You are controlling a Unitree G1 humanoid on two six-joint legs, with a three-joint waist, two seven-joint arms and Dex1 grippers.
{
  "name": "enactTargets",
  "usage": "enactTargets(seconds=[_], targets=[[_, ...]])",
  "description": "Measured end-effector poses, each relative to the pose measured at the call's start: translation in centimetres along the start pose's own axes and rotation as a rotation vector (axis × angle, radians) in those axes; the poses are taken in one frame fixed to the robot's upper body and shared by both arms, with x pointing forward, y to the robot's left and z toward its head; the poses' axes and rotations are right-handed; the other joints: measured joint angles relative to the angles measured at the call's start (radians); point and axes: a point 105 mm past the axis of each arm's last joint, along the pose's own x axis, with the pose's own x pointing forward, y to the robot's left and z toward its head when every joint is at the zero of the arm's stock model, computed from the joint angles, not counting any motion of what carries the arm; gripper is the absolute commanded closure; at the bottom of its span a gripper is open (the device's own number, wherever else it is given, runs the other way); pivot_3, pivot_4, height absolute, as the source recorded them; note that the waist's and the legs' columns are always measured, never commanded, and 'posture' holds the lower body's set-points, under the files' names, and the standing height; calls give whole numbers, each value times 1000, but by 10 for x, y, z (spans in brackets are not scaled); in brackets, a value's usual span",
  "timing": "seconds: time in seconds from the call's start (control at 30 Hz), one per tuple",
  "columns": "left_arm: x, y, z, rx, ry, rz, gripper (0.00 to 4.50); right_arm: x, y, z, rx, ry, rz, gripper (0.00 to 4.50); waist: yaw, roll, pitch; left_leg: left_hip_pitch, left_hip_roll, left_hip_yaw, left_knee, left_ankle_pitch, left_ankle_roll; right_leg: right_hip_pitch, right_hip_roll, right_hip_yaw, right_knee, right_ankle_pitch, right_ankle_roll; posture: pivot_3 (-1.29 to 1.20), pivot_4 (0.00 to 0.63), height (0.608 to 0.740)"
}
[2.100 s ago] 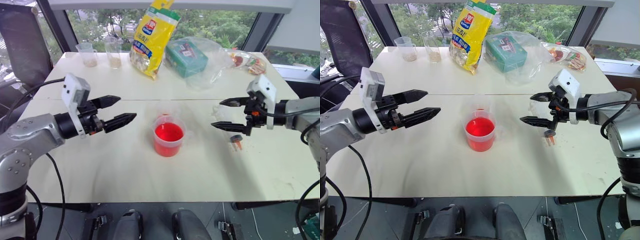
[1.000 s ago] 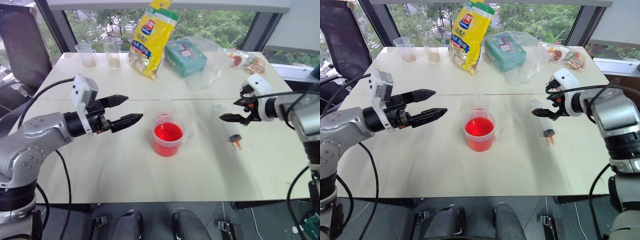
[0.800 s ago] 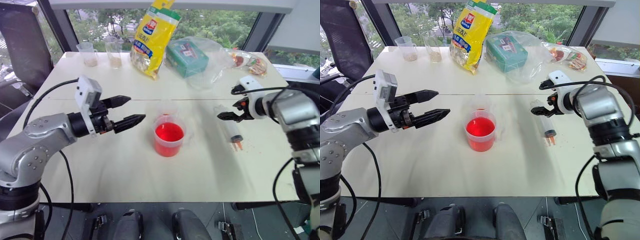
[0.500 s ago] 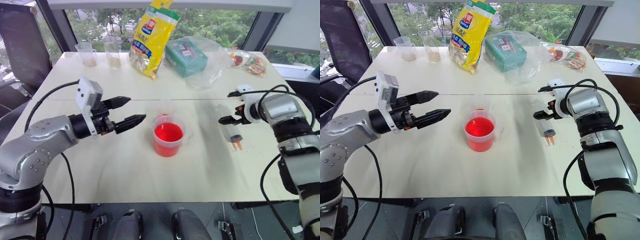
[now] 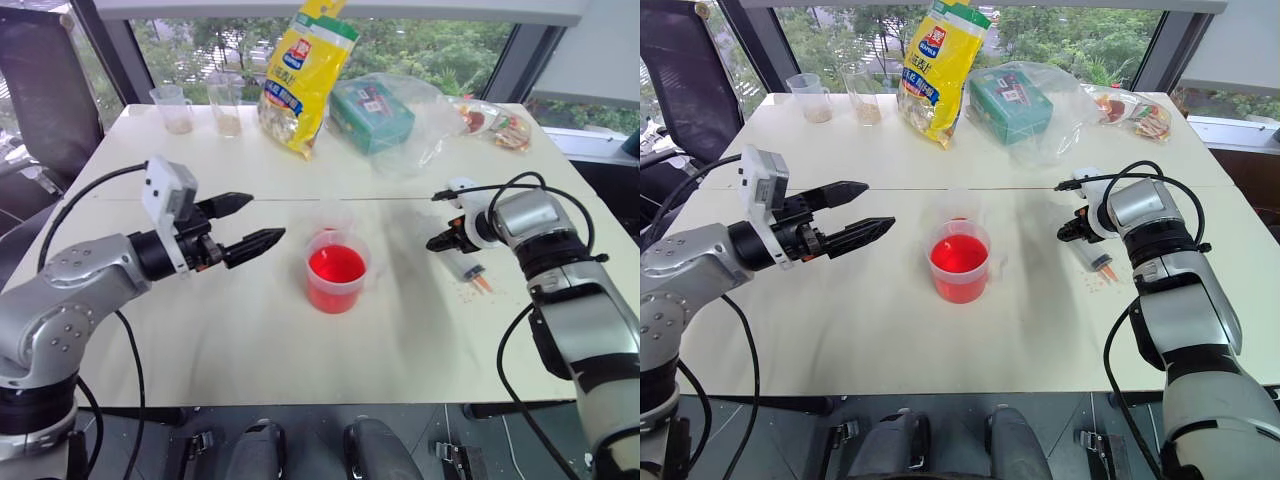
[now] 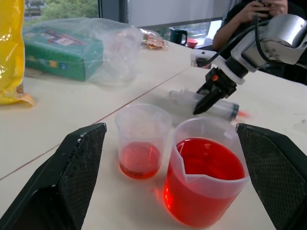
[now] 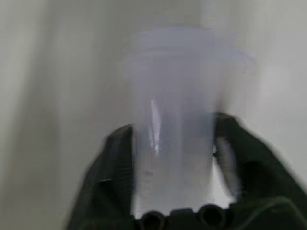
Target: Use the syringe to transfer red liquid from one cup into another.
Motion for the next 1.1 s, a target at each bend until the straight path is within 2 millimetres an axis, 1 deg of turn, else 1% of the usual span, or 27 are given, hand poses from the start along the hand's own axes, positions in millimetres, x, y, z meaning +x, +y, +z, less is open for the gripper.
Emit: enactTargets(seconds=[0.2, 0.27, 0.3, 0.37, 0.47, 0.5, 0.57, 0.67, 0.77, 0.83, 0.9, 1.0, 1.07, 1.1], targets=[[-1, 4, 1, 2, 7, -8, 0, -3, 3, 2, 23, -5, 1, 3063, 0, 0, 0, 0, 0, 0, 0, 0, 0, 0, 0, 0, 0, 0, 0, 0, 150, 740], [0, 8, 7, 10, -1, -15, 0, -10, 7, 12, 20, -66, 20, 3063, 1, 0, 0, -1, 0, 0, 0, 0, 0, -1, 0, 0, 0, 0, 0, 0, 150, 740], [1, 10, 11, 20, -5, -15, 0, -16, 11, 22, 5, -121, 35, 3063, 1, 0, 0, -1, 0, 0, 0, 0, 0, -2, 0, 0, 0, 0, 0, 0, 150, 740], [4, 12, 17, 32, -17, -30, 0, -36, 21, 48, -56, -285, 71, 3063, 1, 0, 0, -2, 0, 0, -1, 0, 0, -2, 0, 0, 0, 0, 0, 0, 150, 740], [8, 14, 21, 24, -23, -59, 0, -81, 44, 86, -192, -598, 128, 3063, 2, 0, 0, -2, 0, 0, -2, 0, 0, -2, 1, -1, 0, 0, 0, 0, 150, 740], [8, 15, 20, 15, -21, -64, 0, -95, 55, 95, -242, -697, 150, 3063, 1, 0, 0, -2, 0, 0, -2, 0, 0, -2, 1, -1, 0, 0, 0, 0, 150, 740], [9, 16, 19, 6, -15, -77, 0, -117, 75, 105, -289, -886, 201, 3063, 1, 0, 0, -2, 0, -1, -2, 0, 0, -2, 1, -1, -1, 0, 0, 0, 150, 740], [14, 16, 20, -1, -18, -106, 0, -134, 107, 108, -283, -1077, 300, 3063, 1, 0, 0, -2, 0, 0, -1, 0, 0, -2, 0, -1, 1, 0, 0, 0, 150, 740], [20, 16, 30, 14, -36, -134, 0, -144, 138, 101, -275, -1232, 391, 3063, 4, 0, 0, -2, 0, -1, -1, 0, 0, -2, 0, -1, 1, 0, 0, 0, 150, 740], [22, 16, 33, 20, -41, -150, 0, -141, 154, 92, -267, -1282, 437, 3063, 3, 0, 0, -2, 0, -1, -1, 0, 0, -2, 0, -1, 1, 0, 0, 0, 150, 740], [27, 16, 35, 12, -46, -162, 0, -134, 161, 87, -239, -1321, 434, 3063, 3, 0, 0, -2, 0, -1, 0, 0, -1, -2, 0, -1, 1, 0, 0, 0, 150, 740], [33, 13, 41, 20, -60, -187, 0, -123, 174, 84, -215, -1348, 442, 3063, 1, 0, 0, -1, 0, -1, 0, 0, -1, -2, 0, -1, 3, 0, 0, 0, 150, 740], [35, 11, 44, 26, -67, -195, 0, -119, 178, 82, -217, -1367, 432, 3063, 0, 0, 0, -1, 0, -1, 0, 1, -1, -2, 1, -1, 3, 0, 0, 0, 150, 740], [36, 10, 46, 28, -71, -201, 0, -114, 180, 79, -215, -1365, 426, 3063, 0, 0, 0, -1, 0, -1, 0, 1, -1, -2, 1, -1, 3, 0, 0, 0, 150, 740]])
